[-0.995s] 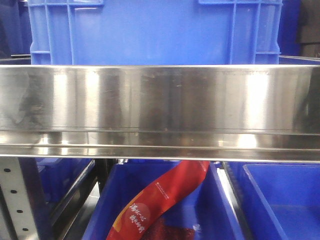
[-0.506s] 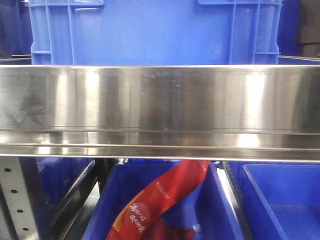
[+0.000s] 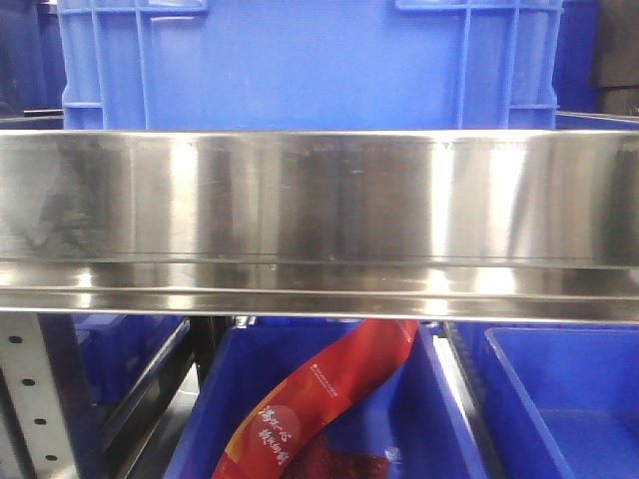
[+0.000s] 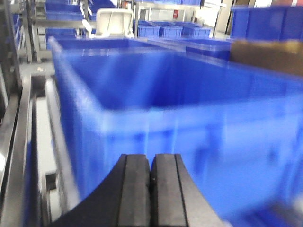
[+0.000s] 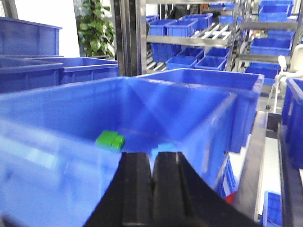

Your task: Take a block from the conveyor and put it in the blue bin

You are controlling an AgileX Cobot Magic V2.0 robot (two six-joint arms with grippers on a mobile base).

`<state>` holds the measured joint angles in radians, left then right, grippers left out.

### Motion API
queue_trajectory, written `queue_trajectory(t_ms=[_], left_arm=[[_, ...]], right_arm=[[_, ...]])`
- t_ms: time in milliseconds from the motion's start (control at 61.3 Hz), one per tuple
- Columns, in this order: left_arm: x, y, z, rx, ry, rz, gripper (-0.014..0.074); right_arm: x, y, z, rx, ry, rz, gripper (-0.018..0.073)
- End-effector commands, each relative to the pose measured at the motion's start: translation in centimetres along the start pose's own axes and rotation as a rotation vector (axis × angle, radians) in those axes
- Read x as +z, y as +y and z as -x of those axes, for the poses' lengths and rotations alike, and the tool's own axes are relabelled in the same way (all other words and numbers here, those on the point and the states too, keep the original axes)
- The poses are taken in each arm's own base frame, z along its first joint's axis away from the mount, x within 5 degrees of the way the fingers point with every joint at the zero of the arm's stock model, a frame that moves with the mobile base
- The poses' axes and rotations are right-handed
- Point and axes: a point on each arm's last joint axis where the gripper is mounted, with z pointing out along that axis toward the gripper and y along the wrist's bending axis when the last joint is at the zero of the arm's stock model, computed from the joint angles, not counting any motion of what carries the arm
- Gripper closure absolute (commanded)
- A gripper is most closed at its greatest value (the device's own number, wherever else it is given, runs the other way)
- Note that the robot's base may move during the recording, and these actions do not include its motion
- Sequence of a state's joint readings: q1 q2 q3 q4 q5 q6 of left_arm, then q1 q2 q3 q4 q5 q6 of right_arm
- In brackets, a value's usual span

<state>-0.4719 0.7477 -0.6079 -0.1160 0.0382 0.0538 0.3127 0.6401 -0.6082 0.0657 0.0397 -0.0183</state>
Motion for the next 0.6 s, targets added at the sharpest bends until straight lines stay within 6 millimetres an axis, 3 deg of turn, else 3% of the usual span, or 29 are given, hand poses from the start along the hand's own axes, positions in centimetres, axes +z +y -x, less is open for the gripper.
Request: queue_trajectory(t_ms=[0,147,261,587], left_arm=[[-1.5,0.1,-1.3,-0.008,-0.012,0.001,0.0707],[-3.3,0.2,-2.9,-0.008,-0.021,-0.001,0.0707],[-4.1,0.2,-3.0,-0.007,-0.048,-0.003,0.0707],[-4.3,0.2,-2.6,-0.007,-0.092,-0.001,0.0707]], right_arm=[[-2.0,-0.1,-1.1,-0.007,-0.02,-0.004,0.0721],[-4.7,-0.1,-2.8,-0.007,-0.006,0.001,0.0721],[-6.2,-0.1,-3.2,-0.008,0.023,0.006,0.0721],[-7.0,0.0,-3.0,-0.008,-0.015,0.01,0.0721]])
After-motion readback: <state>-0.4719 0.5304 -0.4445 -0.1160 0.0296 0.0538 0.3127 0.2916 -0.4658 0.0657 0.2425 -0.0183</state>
